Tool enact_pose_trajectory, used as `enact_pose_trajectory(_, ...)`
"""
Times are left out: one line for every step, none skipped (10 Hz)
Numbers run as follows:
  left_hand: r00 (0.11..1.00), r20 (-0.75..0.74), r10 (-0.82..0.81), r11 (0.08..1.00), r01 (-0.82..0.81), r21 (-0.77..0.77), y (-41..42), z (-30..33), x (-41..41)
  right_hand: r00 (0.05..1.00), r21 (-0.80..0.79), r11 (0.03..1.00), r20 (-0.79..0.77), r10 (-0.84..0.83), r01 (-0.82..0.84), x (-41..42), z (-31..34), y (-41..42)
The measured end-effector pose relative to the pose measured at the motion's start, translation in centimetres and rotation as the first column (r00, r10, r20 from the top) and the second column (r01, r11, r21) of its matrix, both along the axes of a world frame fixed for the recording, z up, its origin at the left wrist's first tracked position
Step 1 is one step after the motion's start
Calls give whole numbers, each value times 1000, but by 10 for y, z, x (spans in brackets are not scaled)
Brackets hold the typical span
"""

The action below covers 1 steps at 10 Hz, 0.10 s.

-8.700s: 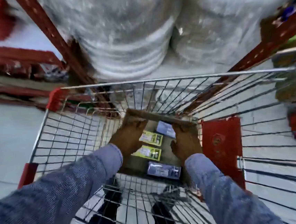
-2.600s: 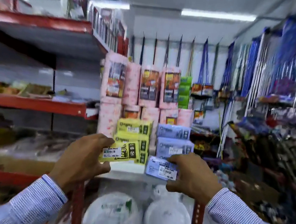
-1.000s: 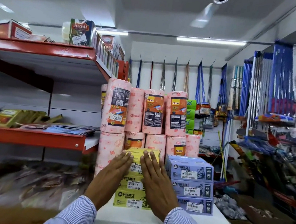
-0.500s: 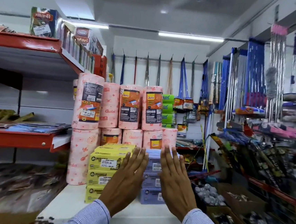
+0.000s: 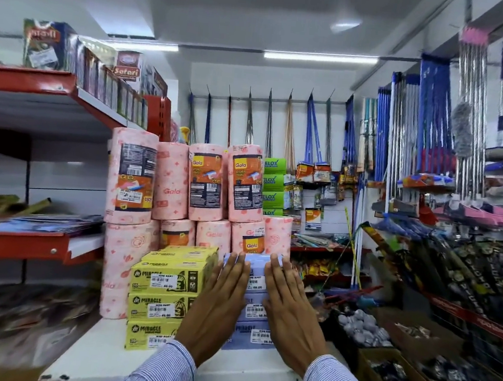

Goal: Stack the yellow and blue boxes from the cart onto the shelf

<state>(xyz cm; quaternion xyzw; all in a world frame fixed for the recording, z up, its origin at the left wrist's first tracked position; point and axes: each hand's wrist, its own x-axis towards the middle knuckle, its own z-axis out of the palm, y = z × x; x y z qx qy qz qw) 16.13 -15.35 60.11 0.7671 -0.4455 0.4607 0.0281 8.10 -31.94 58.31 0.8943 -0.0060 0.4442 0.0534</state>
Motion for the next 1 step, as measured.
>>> enact_pose_trajectory(1000, -15, 18, 1000, -18, -15, 1, 3, -4, 1000, -2, 1000, -10, 8, -8, -5, 4, 3)
